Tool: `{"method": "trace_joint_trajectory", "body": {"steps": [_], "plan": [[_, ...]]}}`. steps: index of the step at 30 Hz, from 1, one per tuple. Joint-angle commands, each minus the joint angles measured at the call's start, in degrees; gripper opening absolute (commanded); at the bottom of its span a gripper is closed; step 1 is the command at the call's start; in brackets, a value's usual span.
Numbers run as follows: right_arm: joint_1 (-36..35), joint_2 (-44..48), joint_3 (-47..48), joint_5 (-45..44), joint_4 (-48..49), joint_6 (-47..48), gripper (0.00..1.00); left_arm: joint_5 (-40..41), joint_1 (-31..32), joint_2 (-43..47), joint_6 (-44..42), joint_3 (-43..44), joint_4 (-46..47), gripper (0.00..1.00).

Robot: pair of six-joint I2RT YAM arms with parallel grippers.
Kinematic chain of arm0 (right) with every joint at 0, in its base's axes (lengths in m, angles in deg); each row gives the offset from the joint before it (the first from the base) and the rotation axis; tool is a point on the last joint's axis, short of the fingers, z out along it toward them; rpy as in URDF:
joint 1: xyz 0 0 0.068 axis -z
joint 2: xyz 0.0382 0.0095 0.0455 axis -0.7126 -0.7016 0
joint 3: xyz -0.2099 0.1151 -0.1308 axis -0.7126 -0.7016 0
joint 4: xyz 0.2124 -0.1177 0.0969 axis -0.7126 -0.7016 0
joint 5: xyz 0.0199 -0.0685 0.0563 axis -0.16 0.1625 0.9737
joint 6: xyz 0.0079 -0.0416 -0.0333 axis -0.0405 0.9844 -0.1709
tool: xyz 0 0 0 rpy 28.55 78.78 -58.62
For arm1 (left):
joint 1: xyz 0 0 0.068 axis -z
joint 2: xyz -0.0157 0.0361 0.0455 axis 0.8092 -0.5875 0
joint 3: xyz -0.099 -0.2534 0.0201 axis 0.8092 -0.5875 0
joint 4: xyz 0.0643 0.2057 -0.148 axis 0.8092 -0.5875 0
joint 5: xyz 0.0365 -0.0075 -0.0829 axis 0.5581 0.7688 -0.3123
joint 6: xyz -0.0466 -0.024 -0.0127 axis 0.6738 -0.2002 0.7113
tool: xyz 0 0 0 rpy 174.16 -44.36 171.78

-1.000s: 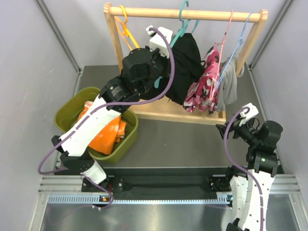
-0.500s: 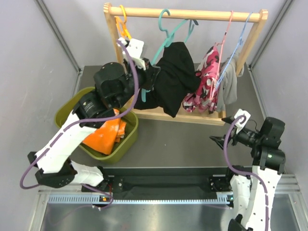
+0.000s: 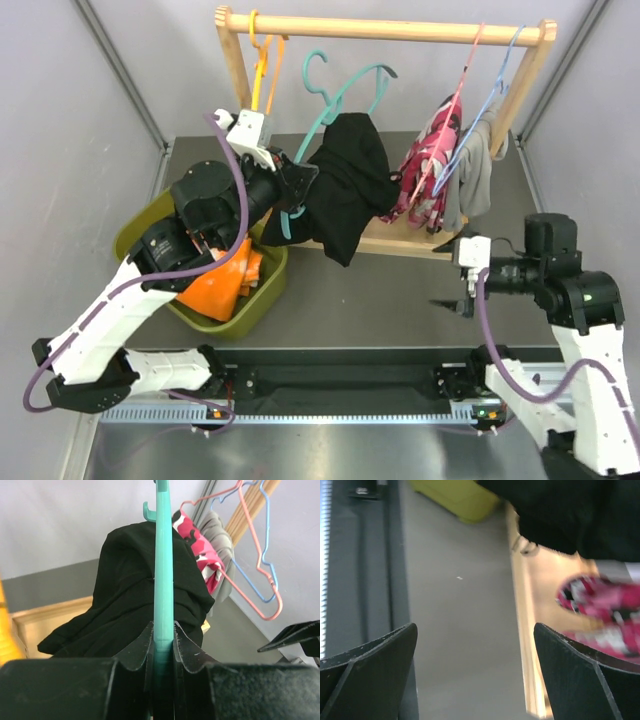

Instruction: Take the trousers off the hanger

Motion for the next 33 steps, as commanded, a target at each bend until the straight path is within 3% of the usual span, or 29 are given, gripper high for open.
{"method": "trace_joint_trajectory", "body": {"steps": [1, 8, 13, 16, 21, 28, 33], "plan": [[-13.43, -0.92, 2.59, -11.41, 7.65, -10.76, 1.0, -0.71, 0.05, 2.47, 2.71, -1.4, 9.53, 0.0], [-37.38, -9.87, 9.35, -33.91, 14.53, -20.8, 0.99, 0.43, 0.05, 3.09, 4.12, -3.07, 9.7, 0.0], [-52.65, -22.42, 24.26, -48.05, 9.08, -19.3, 0.98, 2.36, 0.05, 3.61, 5.17, -5.0, 9.79, 0.0], [-58.03, -27.62, 31.65, -52.37, 10.04, -20.44, 0.98, 3.68, 0.05, 4.84, 5.44, -6.93, 10.49, 0.0], [-60.25, -31.68, 36.43, -61.5, 18.37, -27.45, 0.99, 6.05, 0.05, 6.69, 4.47, -8.78, 10.58, 0.0], [-59.99, -33.44, 34.16, -79.16, 31.21, -37.48, 1.0, 4.13, 0.05, 7.83, 3.85, -9.57, 10.93, 0.0], [-59.11, -36.34, 35.64, -77.8, 33.86, -43.82, 1.0, 2.19, 0.05, 8.89, 4.73, -10.45, 11.9, 0.0]]}}
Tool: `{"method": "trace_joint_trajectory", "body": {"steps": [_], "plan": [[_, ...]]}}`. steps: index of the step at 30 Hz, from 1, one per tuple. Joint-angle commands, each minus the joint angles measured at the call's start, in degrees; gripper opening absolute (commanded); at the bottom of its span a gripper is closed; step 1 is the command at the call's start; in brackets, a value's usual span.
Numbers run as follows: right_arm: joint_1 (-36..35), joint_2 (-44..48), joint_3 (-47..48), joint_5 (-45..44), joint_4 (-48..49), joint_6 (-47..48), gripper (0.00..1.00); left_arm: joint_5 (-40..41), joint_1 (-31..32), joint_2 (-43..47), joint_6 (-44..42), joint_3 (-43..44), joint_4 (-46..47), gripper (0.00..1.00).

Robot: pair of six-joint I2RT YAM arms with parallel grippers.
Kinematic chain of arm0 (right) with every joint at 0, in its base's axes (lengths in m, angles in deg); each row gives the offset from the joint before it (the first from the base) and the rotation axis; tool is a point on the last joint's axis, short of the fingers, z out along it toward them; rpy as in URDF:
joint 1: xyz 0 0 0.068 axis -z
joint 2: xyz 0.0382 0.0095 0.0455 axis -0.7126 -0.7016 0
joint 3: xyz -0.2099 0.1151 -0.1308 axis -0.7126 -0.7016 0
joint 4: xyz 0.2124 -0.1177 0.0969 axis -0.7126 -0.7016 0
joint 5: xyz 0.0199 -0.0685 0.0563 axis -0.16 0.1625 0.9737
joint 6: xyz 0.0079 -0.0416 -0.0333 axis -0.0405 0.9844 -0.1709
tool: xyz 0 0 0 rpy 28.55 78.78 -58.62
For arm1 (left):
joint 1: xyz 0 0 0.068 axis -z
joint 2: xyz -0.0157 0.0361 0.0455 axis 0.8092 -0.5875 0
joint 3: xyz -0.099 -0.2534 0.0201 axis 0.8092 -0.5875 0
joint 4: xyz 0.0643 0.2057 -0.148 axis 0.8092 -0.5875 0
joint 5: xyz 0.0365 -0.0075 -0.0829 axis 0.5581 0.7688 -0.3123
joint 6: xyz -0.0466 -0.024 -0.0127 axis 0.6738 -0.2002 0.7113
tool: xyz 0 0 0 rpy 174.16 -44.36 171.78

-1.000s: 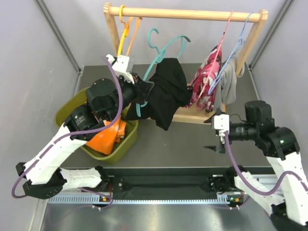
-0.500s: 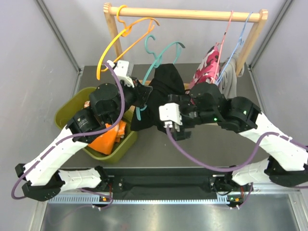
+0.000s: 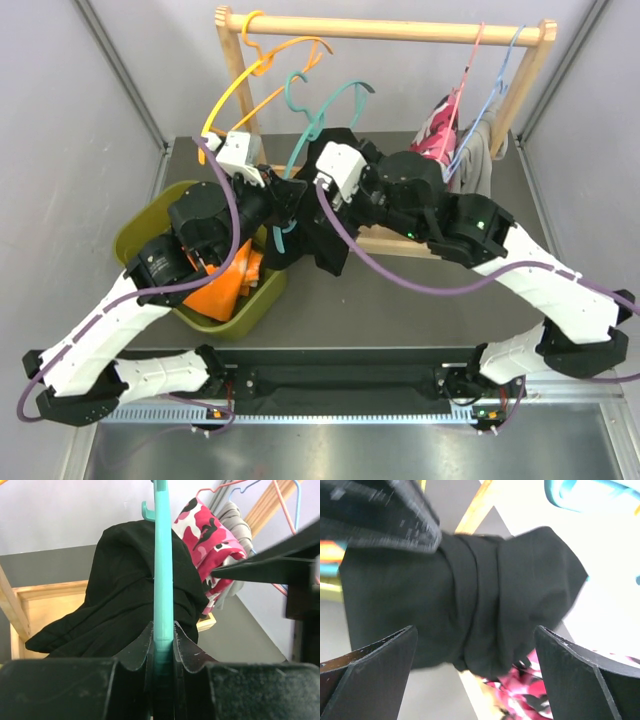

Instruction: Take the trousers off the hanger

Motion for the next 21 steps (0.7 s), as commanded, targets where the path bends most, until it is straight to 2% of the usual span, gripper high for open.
{"method": "trace_joint_trajectory", "body": {"steps": [1, 6, 8, 11, 13, 14, 15, 17, 18, 20, 21], "plan": [[0.65, -2.9, 3.01, -1.08, 4.88, -6.91, 1.0, -2.14, 0.05, 2.75, 0.75, 0.19, 9.95, 0.0], [5.55, -5.98, 4.69, 4.37, 4.61, -9.98, 1.0, -4.86, 0.05, 4.5, 1.72, -0.16, 10.05, 0.0], [7.93, -6.25, 4.16, 9.38, 4.96, -11.65, 1.0, -5.39, 0.05, 5.47, 1.9, -0.07, 9.87, 0.0], [10.05, -5.99, 2.67, 14.66, 5.14, -8.87, 0.99, -6.18, 0.05, 6.35, 2.16, 0.1, 9.43, 0.0], [9.97, -5.72, 2.75, 17.99, 4.7, -7.62, 0.91, -7.06, 0.05, 6.53, 2.43, 0.1, 9.43, 0.0], [9.97, -5.89, 3.01, 18.79, 4.53, -6.66, 0.86, -7.32, 0.14, 6.53, 2.51, 0.1, 9.43, 0.0], [10.05, -6.33, 3.89, 19.76, 4.26, -5.87, 0.71, -7.5, 0.05, 6.36, 2.6, 0.02, 9.43, 0.0], [10.14, -6.77, 4.86, 22.22, 3.3, -4.02, 0.54, -7.85, 0.05, 6.35, 2.87, -0.25, 9.52, 0.0], [10.05, -7.21, 6.08, 23.27, 3.03, -3.58, 0.4, -7.85, 0.05, 6.35, 2.87, -0.34, 9.6, 0.0], [10.05, -7.65, 7.84, 27.4, 0.85, -0.78, 0.27, -7.77, 0.05, 6.62, 2.87, -0.68, 9.6, 0.0], [10.05, -7.92, 10.03, 29.85, -0.12, 0.11, 0.13, -7.42, 0.05, 6.79, 2.61, -0.86, 9.34, 0.0]]}}
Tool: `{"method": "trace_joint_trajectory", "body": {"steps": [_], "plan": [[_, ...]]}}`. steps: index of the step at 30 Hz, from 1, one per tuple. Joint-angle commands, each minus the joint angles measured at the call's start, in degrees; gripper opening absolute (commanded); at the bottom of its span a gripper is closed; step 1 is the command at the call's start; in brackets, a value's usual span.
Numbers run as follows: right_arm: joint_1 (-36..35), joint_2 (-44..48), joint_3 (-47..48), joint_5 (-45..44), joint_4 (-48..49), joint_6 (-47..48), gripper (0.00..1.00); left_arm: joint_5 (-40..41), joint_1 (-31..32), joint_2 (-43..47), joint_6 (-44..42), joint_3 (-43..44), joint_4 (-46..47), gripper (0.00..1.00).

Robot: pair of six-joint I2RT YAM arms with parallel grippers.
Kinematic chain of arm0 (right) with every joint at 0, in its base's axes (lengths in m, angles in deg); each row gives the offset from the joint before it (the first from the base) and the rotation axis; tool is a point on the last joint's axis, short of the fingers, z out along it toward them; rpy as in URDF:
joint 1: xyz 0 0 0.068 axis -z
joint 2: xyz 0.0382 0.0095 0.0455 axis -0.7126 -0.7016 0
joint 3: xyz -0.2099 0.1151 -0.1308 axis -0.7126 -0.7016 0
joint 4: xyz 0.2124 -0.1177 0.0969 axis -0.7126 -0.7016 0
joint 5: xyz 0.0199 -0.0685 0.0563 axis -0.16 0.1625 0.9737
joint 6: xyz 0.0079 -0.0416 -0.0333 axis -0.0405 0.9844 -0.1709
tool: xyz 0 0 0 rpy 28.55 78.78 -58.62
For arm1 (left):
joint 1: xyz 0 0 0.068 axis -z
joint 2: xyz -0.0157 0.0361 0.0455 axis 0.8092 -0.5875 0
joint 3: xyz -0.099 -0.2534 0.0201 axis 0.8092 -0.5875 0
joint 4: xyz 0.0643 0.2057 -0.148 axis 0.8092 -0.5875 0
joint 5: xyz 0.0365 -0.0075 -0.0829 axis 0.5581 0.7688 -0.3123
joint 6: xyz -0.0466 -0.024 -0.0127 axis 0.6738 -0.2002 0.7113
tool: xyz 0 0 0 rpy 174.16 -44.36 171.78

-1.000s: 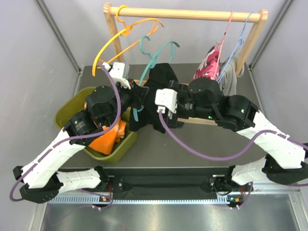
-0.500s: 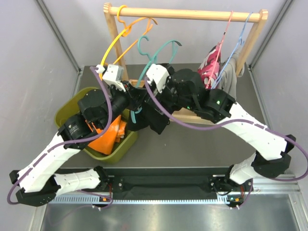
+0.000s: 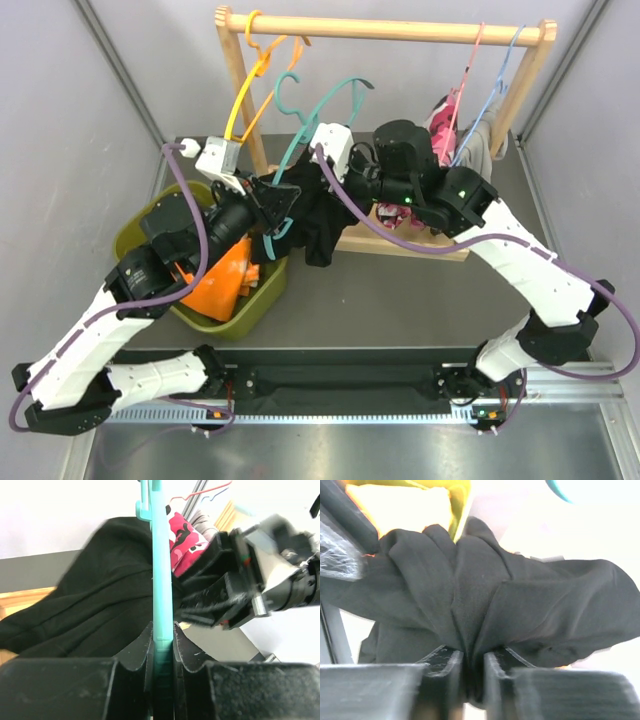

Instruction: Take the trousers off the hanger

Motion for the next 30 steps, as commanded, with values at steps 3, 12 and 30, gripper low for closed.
{"method": "trace_joint_trajectory", "body": {"steps": [3, 12, 30], "plan": [[0.28, -0.44, 11.21, 10.82, -4.35, 7.56, 0.0, 1.29, 0.14, 2.75, -0.46, -1.04, 8.42, 0.0], [0.98, 2.54, 25.29, 16.8, -7.8, 12.23, 0.0, 10.7, 0.14, 2.23, -5.56, -7.72, 7.54, 0.0], [8.19, 9.13, 36.2, 21.64, -6.74, 9.51, 0.0, 10.27, 0.14, 0.38, -7.14, -12.3, 6.4, 0.0]]}}
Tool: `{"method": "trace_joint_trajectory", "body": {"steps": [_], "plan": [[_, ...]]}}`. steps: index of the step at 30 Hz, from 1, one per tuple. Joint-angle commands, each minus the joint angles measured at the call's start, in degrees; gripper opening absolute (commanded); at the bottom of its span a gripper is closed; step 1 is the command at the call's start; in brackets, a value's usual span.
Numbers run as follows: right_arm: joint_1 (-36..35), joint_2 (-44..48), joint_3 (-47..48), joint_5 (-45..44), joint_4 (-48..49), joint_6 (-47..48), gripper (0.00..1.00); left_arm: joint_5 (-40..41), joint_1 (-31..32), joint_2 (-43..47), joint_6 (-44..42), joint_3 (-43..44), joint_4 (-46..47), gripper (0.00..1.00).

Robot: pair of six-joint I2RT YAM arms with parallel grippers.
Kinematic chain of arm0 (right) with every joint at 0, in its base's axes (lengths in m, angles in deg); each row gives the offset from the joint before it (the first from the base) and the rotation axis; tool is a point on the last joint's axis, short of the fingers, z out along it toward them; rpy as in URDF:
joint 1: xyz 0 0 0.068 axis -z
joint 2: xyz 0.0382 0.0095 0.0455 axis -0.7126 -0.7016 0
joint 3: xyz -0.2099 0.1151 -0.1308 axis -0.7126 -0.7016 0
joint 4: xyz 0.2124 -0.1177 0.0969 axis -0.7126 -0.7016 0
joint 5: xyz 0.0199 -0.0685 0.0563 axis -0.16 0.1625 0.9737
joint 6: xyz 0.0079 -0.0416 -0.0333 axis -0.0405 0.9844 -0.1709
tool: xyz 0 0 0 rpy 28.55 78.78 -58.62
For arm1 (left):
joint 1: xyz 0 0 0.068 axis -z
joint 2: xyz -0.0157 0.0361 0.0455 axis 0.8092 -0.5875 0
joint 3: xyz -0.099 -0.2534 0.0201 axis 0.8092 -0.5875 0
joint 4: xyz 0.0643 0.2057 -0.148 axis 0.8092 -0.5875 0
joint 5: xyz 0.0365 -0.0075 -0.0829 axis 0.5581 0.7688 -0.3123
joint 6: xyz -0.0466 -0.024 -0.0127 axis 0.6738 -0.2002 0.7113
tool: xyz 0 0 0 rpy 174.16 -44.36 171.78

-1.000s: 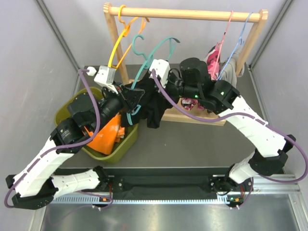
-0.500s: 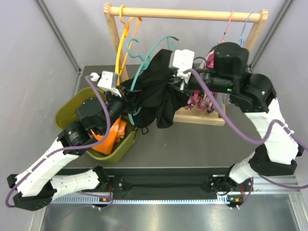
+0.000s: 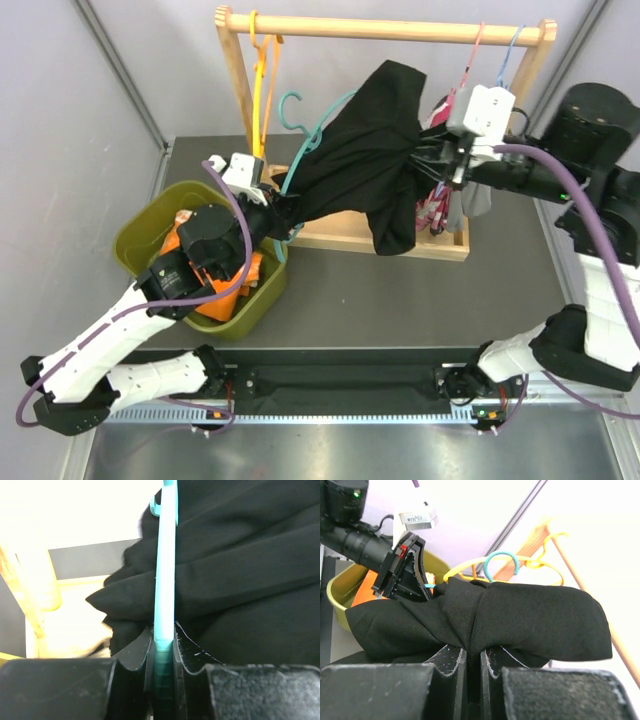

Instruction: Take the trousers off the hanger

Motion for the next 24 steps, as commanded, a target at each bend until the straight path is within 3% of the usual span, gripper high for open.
{"method": "trace_joint_trajectory", "body": {"steps": [1, 16, 24], "plan": [[1.79, 4.83, 4.31, 4.57, 8.62, -1.84, 0.0, 1.72, -0.28, -0.43, -2.07, -1.0, -0.57, 0.0], [7.59, 7.38, 3.17, 12.92, 11.88, -9.75, 0.0, -2.32, -0.28, -0.26, -4.62, -0.21, -2.16, 0.0], [8.21, 9.4, -7.72, 23.96, 9.43, -9.16, 0.0, -9.0, -0.28, 1.5, -8.05, 6.89, -3.39, 0.0]]}}
